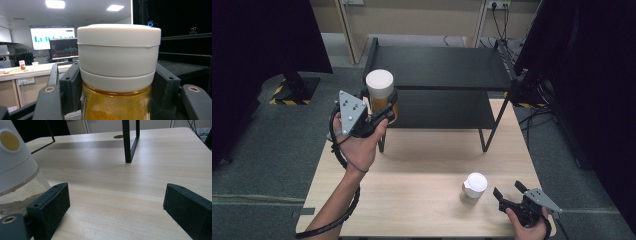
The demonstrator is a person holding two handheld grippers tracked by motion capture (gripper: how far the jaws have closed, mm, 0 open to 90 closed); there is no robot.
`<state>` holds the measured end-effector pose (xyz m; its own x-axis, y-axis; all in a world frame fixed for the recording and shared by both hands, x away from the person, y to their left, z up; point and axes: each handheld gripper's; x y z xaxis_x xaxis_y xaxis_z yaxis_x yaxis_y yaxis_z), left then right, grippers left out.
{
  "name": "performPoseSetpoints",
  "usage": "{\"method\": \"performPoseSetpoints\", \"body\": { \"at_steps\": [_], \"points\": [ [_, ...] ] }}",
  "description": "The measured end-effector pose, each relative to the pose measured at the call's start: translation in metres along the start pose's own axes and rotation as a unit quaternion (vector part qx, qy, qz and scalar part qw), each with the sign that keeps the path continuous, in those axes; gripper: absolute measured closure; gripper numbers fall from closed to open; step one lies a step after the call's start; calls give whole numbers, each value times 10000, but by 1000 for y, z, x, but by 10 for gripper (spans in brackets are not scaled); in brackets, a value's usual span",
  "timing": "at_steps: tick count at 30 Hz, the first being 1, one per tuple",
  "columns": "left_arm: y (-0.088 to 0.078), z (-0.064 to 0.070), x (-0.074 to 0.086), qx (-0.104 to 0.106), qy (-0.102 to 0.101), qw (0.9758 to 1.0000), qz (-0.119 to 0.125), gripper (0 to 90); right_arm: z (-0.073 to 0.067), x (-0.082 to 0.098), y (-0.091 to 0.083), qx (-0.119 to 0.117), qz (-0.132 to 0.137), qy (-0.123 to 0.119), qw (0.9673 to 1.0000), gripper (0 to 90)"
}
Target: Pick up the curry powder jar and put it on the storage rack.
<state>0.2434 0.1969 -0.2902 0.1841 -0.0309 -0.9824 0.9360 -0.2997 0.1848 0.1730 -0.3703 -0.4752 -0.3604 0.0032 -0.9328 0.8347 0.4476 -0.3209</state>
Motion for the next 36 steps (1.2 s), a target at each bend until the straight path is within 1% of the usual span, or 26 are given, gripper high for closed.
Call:
{"method": "performPoseSetpoints", "body": {
  "at_steps": [10, 18, 26, 36],
  "points": [
    [8, -1, -10, -50, -28, 10000, -1, 350, 0, 0, 0, 2, 2, 14, 10000, 70],
    [15, -5, -19, -113, -144, 9998, 4, 350, 1, 0, 0, 1, -6, 19, 10000, 70],
    [22, -5, -27, -164, -235, 9996, 52, 350, 1, -1, 0, -3, -19, 24, 10000, 70],
    [32, -6, -38, -227, -278, 9993, 88, 350, 1, -1, 0, -9, -14, 25, 10000, 70]
  ]
}}
Point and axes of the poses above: each handheld gripper's, and its own axes: y roughly forward along the jaws, x roughly out of its underside, z roughly to its right, and after that the axes turned 4 degrees about -x, right-handed
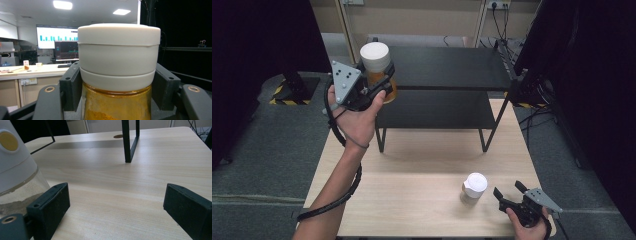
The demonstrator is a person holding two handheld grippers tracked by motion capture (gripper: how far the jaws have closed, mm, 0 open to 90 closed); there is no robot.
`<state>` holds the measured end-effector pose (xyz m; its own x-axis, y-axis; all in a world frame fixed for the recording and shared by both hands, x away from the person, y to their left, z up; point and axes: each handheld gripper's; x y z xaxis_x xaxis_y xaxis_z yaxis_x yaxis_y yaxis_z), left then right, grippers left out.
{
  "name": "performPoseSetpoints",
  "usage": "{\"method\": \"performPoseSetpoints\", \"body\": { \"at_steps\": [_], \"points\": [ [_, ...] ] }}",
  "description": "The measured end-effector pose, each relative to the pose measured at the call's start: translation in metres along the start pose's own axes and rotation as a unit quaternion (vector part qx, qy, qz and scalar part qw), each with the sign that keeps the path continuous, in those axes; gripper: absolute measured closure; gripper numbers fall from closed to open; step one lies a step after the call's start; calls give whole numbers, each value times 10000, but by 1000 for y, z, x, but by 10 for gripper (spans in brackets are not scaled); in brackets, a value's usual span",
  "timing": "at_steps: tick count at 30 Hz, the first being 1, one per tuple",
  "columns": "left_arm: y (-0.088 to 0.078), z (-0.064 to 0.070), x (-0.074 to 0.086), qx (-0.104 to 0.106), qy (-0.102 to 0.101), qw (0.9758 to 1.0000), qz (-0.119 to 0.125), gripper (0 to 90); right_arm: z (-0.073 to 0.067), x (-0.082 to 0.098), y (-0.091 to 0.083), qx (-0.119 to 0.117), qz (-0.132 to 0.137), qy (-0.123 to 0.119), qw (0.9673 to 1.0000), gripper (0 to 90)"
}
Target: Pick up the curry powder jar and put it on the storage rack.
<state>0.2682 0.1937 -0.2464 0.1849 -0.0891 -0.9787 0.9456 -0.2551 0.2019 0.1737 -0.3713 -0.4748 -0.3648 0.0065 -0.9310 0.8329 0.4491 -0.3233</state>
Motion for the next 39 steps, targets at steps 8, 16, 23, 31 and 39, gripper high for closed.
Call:
{"method": "performPoseSetpoints", "body": {
  "at_steps": [8, 16, 23, 31, 39],
  "points": [
    [12, 0, -8, -48, 0, 10000, 23, 350, 0, 0, 0, -6, -4, 0, 10000, 70],
    [28, 1, -13, -105, 42, 9999, -15, 350, 1, 0, 0, -16, -7, -6, 10000, 70],
    [43, 2, -16, -269, 58, 9995, -135, 350, 1, 0, 0, -14, -5, -1, 10000, 70],
    [61, -3, -11, -287, 79, 9994, -180, 350, 1, 0, 0, -18, -4, -5, 10000, 70],
    [77, -4, -5, -315, 88, 9992, -224, 350, 2, 0, 0, -30, 7, 7, 10000, 69]
  ]
}}
Point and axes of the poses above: each handheld gripper's, and its own axes: y roughly forward along the jaws, x roughly out of its underside, z roughly to its right, and after that the axes turned 4 degrees about -x, right-handed
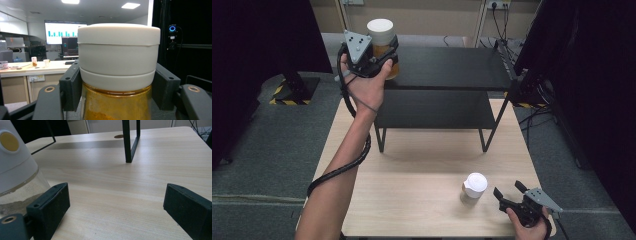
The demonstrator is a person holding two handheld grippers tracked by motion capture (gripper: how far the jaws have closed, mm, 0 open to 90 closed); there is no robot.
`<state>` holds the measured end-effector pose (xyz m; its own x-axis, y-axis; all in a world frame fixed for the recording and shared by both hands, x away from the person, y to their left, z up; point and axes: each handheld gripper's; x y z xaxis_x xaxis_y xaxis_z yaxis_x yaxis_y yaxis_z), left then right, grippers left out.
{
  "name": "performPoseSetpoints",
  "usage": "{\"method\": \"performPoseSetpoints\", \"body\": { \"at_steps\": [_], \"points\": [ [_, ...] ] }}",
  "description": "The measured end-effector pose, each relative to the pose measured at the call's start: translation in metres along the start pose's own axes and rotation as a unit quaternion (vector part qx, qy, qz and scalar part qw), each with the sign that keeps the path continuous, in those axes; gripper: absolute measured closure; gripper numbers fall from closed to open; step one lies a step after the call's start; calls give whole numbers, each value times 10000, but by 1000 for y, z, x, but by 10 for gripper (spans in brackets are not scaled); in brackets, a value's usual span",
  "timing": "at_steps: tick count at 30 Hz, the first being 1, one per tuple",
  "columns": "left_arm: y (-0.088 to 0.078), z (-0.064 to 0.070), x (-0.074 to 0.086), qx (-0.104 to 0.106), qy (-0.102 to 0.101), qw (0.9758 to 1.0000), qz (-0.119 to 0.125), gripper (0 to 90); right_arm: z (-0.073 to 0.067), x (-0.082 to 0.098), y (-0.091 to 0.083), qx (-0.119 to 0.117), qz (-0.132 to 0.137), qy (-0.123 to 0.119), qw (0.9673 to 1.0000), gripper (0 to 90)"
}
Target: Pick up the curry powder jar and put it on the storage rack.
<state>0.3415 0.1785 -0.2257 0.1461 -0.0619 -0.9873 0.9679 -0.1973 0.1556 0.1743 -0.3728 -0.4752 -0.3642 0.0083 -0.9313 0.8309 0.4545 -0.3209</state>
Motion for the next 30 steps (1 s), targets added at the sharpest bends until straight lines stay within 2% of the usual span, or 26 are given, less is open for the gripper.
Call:
{"method": "performPoseSetpoints", "body": {
  "at_steps": [9, 30],
  "points": [
    [11, 0, 5, -3, -1, 10000, -23, 350, 1, 1, 0, -14, 16, 22, 10000, 69],
    [18, -2, 10, -6, -8, 9999, -111, 349, 0, 0, 0, -15, 0, -16, 10000, 69]
  ]
}}
Point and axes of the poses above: each handheld gripper's, and its own axes: y roughly forward along the jaws, x roughly out of its underside, z roughly to its right, and after that the axes turned 4 degrees about -x, right-handed
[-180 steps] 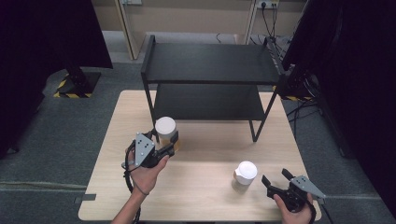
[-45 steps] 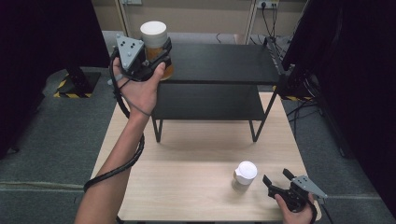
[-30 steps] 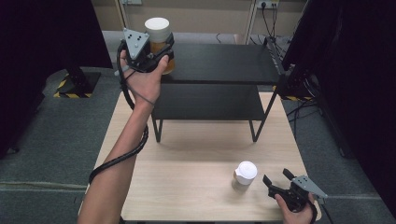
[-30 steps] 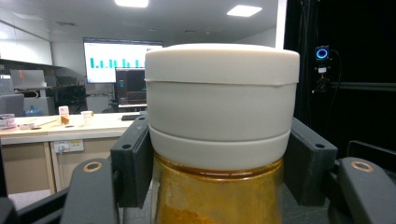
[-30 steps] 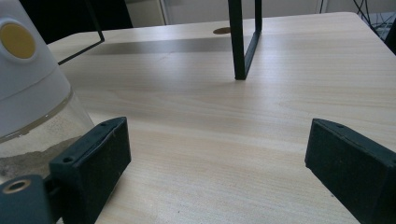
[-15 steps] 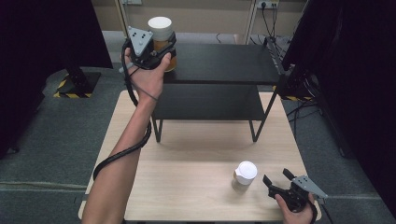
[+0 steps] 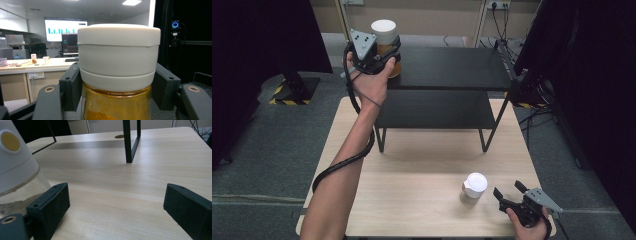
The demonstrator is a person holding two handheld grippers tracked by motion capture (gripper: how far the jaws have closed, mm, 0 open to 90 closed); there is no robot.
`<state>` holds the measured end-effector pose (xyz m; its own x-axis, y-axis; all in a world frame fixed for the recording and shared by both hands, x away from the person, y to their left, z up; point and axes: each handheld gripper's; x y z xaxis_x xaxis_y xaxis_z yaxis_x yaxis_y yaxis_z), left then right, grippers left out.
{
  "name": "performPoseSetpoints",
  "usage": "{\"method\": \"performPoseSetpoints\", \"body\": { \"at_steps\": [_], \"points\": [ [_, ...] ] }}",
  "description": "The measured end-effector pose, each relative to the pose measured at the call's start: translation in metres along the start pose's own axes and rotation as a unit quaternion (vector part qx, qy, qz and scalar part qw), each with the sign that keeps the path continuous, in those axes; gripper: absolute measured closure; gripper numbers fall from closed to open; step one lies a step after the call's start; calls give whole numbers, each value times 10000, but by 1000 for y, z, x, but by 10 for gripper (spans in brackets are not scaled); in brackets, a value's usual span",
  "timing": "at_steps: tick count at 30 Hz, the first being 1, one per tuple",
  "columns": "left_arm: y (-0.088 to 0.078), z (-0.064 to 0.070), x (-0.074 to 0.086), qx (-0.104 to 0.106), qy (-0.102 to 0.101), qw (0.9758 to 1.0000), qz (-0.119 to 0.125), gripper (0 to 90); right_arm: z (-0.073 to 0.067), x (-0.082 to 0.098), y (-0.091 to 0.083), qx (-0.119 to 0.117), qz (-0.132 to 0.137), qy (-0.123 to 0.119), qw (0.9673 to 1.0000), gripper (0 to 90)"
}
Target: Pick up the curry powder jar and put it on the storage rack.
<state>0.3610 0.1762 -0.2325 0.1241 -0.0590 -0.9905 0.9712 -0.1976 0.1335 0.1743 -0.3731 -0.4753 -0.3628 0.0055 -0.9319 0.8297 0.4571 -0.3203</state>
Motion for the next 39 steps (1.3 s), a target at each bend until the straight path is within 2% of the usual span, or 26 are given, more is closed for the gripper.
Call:
{"method": "performPoseSetpoints", "body": {
  "at_steps": [15, 18, 22, 27, 36, 39],
  "points": [
    [0, 0, 3, -25, -40, 10000, 41, 341, 0, 0, 0, -3, 1, -2, 10000, 69],
    [-1, 0, 4, -10, -118, 9999, 103, 278, 0, 0, 0, -2, 6, -8, 10000, 68],
    [-6, 5, 2, -127, -130, 9997, 154, 196, 0, 0, 0, -6, 6, 8, 10000, 67],
    [-11, 4, 2, -170, -198, 9995, 155, 167, 0, 0, 0, -1, 10, 0, 10000, 67],
    [-28, 2, 6, 4, -131, 9995, 290, 161, 0, 0, 0, 2, 9, 4, 10000, 67],
    [-39, 1, 9, 58, -97, 9994, 332, 161, -1, 0, 0, 5, -10, -12, 10000, 67]
  ]
}}
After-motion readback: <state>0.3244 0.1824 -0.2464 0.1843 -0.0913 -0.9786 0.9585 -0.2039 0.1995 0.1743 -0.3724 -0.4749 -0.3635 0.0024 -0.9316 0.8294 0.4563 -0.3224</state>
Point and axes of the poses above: each handheld gripper's, and its own axes: y roughly forward along the jaws, x roughly out of its underside, z roughly to its right, and after that the axes turned 4 degrees about -x, right-handed
